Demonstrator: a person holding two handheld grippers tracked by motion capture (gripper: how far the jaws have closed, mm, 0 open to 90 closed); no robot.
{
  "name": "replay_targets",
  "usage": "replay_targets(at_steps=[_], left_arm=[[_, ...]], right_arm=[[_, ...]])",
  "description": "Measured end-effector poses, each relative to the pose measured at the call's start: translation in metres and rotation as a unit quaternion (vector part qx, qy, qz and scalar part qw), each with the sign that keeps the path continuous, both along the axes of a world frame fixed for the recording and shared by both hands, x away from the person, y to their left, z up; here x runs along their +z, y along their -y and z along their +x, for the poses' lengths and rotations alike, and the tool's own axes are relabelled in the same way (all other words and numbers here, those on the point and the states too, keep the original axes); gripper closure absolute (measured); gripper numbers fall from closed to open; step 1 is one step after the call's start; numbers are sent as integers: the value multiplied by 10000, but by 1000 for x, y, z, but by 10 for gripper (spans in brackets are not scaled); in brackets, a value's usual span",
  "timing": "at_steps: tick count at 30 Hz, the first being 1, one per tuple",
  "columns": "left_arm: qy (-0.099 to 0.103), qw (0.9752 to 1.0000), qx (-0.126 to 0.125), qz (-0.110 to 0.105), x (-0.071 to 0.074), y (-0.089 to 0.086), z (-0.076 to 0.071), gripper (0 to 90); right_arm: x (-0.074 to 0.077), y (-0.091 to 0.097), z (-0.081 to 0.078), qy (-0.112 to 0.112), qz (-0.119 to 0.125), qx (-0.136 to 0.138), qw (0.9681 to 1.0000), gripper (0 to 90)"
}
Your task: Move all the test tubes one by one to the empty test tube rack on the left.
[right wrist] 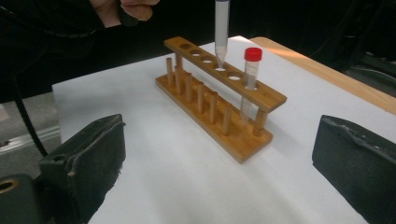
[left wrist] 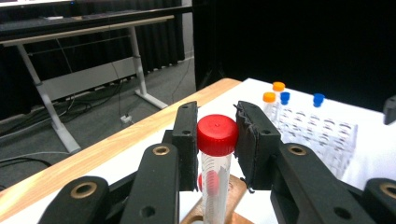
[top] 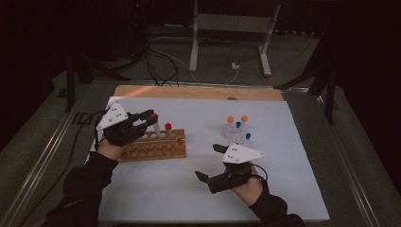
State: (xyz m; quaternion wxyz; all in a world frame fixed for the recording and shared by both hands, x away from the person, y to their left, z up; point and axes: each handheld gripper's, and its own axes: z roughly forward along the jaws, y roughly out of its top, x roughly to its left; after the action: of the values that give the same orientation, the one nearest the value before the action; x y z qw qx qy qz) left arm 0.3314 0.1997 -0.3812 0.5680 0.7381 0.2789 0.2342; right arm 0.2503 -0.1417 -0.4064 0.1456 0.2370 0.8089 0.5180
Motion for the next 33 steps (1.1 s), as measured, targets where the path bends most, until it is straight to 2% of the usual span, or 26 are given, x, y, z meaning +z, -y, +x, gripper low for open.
replay_targets(at_steps=[7, 8, 15, 23, 27, 33], left_arm=[[-60, 9998, 172, -50, -14, -1, 14, 718], [-90, 9998, 164, -110, -16, -2, 15, 718], [-202, 9994, 216, -169, -29, -1, 20, 718], [-400, 9990, 170, -97, -45, 6, 21, 718], [-524, 9985, 158, 31, -54, 9, 22, 718], [-643, 9977, 181, 107, -62, 11, 23, 717]], right_arm=[[-1, 2, 0, 12, -9, -38, 10000, 24], [-1, 2, 0, 18, -10, -31, 10000, 24], [-3, 3, 0, -4, -24, -31, 10000, 24], [-5, 4, 0, -23, -52, -29, 10000, 24], [-5, 4, -1, 4, -91, -30, 10000, 24], [-5, 4, 0, -4, -110, -32, 9999, 24]])
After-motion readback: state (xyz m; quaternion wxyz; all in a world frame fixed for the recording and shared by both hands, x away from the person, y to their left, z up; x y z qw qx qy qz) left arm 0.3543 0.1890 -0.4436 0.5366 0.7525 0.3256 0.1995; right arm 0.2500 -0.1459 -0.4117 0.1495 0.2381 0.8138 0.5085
